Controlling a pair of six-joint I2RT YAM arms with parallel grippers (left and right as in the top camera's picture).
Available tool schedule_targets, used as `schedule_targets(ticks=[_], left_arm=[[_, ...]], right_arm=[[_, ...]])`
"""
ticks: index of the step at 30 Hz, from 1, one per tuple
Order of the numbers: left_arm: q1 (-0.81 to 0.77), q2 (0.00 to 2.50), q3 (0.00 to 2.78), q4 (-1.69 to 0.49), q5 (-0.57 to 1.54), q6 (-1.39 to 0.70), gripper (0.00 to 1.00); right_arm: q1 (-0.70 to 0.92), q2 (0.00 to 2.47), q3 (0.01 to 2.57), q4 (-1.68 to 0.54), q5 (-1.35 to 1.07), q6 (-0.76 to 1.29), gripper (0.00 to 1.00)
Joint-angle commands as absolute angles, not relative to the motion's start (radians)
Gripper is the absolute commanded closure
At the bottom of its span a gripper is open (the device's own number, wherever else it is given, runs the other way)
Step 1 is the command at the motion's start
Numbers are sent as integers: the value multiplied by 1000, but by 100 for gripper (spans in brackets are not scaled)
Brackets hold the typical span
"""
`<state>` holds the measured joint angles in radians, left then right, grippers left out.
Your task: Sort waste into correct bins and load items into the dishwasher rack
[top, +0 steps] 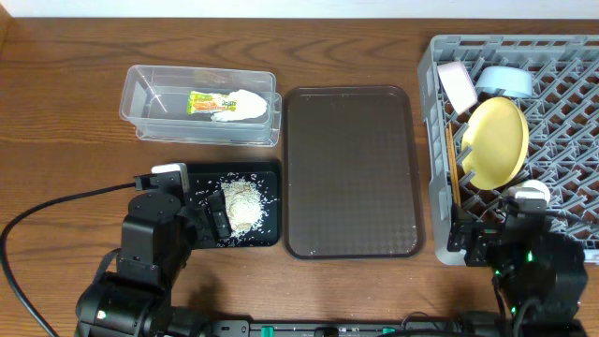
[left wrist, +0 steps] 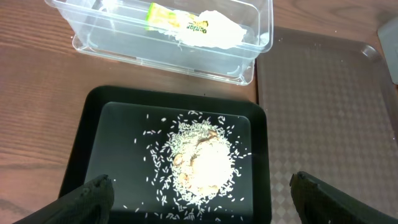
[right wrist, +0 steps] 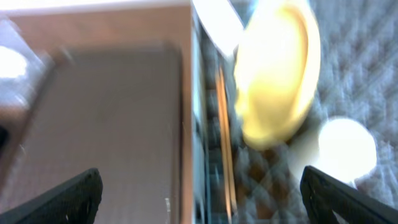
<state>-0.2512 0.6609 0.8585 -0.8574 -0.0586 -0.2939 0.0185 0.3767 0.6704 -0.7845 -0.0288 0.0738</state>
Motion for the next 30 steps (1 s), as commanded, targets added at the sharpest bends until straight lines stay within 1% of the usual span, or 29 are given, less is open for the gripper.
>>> schedule_targets(ticks=[1,6,10,13,16,17,30], left_arm=[[-248,659,852,-860,-56,-289,7],[-248,659,852,-860,-56,-289,7],[-248,659,852,-860,-56,-289,7],[-248,659,852,-860,-56,-289,7],[-248,659,852,-860,-56,-289,7],[-248,659,852,-860,-56,-289,7],[-248,659,852,-860,-56,-289,7]], right_arm=[[48,256,572,-688,-15,43,1],[47,76,349,-402,-30,37,1],[46,6,186,-186,-80,-31,1],[39,5,90,-71,-85,-39,1],[26,5,4,-24,-100,-39,1],[21,5,5,-75,-103,-39,1],[20,5,6,-67,-98,-35,1]])
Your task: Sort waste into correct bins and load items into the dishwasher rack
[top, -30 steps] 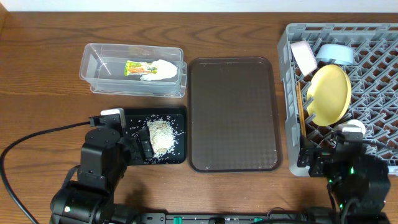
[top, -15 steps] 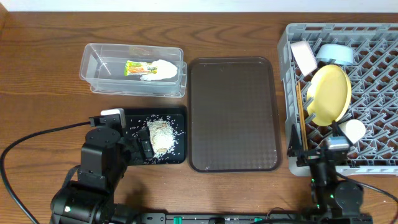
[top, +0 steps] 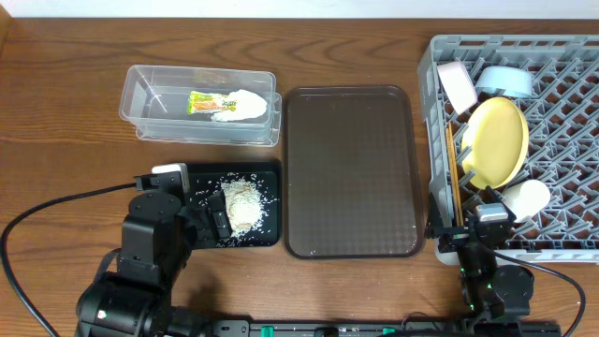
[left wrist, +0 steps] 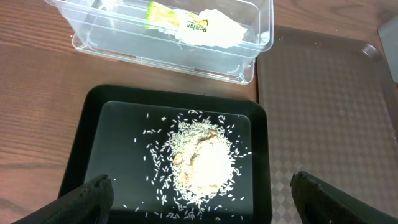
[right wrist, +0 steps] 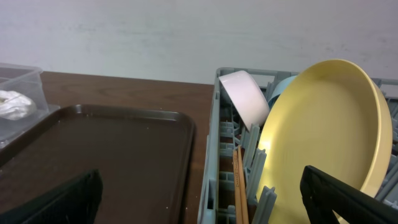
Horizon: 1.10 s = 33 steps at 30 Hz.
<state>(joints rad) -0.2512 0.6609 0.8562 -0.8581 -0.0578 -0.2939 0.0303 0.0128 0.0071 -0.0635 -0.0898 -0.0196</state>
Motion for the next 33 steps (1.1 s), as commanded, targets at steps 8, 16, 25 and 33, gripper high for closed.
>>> schedule_targets(ticks=[8,16,25,33], left_arm=[[-248,659,852,-860,-56,-289,7],[-248,659,852,-860,-56,-289,7],[-205,625,822,-865,-81,-239,6],[-133,342,425,-485,-67,-237,7]], right_arm=[[20,5,6,-67,-98,-35,1],[20,5,6,-67,-98,-35,1],[20,5,6,-67,-98,-35,1],[20,5,6,-67,-98,-35,1]])
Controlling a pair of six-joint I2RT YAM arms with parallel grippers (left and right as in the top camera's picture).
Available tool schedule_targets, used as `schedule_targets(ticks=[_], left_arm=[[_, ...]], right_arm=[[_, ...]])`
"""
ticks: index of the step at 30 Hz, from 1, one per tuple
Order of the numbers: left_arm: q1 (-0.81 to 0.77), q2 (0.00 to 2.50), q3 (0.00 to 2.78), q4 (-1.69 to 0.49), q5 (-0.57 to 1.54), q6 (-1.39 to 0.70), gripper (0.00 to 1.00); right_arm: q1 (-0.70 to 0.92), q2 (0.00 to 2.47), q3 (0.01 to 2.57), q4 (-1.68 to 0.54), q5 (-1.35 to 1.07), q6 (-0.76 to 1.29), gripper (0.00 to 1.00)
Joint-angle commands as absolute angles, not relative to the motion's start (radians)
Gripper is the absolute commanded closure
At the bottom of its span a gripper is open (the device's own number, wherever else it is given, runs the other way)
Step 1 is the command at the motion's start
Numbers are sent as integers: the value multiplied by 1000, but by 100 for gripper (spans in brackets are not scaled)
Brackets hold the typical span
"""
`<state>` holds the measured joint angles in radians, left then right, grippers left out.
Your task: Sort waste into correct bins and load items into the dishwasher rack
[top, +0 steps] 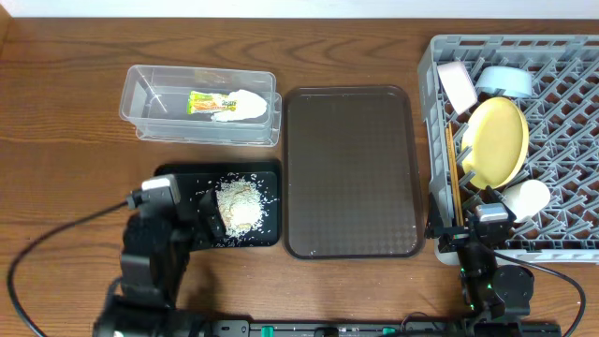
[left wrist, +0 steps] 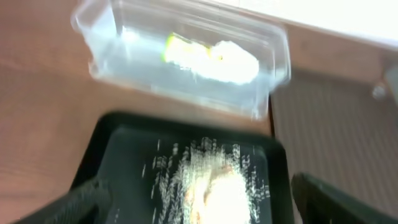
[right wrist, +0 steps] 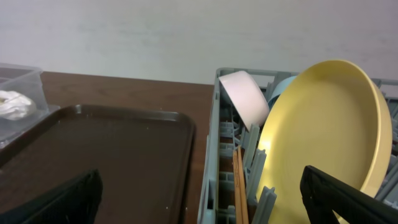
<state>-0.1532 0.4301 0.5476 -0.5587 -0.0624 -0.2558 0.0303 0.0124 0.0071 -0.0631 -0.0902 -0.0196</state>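
Observation:
A clear bin (top: 201, 117) at the back left holds a green and white wrapper (top: 225, 105). In front of it a black tray (top: 271, 232) carries a pile of rice (top: 239, 204). My left gripper (left wrist: 202, 211) hangs open over the near end of that tray, and its view is blurred. The grey dishwasher rack (top: 432, 140) on the right holds a yellow plate (top: 494, 140), a pink bowl (top: 457, 82), a blue bowl (top: 505, 82), a white cup (top: 526, 198) and chopsticks (top: 452, 164). My right gripper (right wrist: 199, 205) is open and empty by the rack's front left corner.
A bare brown serving tray (top: 351, 173) lies between the black tray and the rack. Both arm bases stand at the table's front edge, with cables trailing left and right. The pale wall runs along the back edge.
My left arm has shifted a little toward the front left, and its view now tilts up toward the clear bin and is blurred. The right arm has not moved.
First my right arm was over the rack's front corner, its view blurred above the yellow plate and white cup, while the left gripper hung open over the rice tray. Then the right arm rested low at the front edge. Now the left arm has drawn back too.

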Motion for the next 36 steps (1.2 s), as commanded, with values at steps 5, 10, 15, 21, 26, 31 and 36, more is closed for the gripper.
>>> schedule_targets(ticks=[5,10,15,21,26,31,36], left_arm=[[-94,149,193,-228,-56,-241,7],[-73,39,70,-64,-57,-239,6],[-61,1,4,-33,-31,-215,6],[-62,3,4,-69,49,-53,6],[-62,6,4,-66,49,-53,6],[-62,6,4,-66,49,-53,6],[-62,6,4,-66,49,-53,6]], right_arm=[[20,5,6,-67,-98,-35,1],[20,5,6,-67,-98,-35,1],[20,5,6,-67,-98,-35,1],[20,5,6,-67,-98,-35,1],[20,5,6,-67,-98,-35,1],[20,5,6,-67,-98,-35,1],[20,5,6,-67,-98,-35,1]])
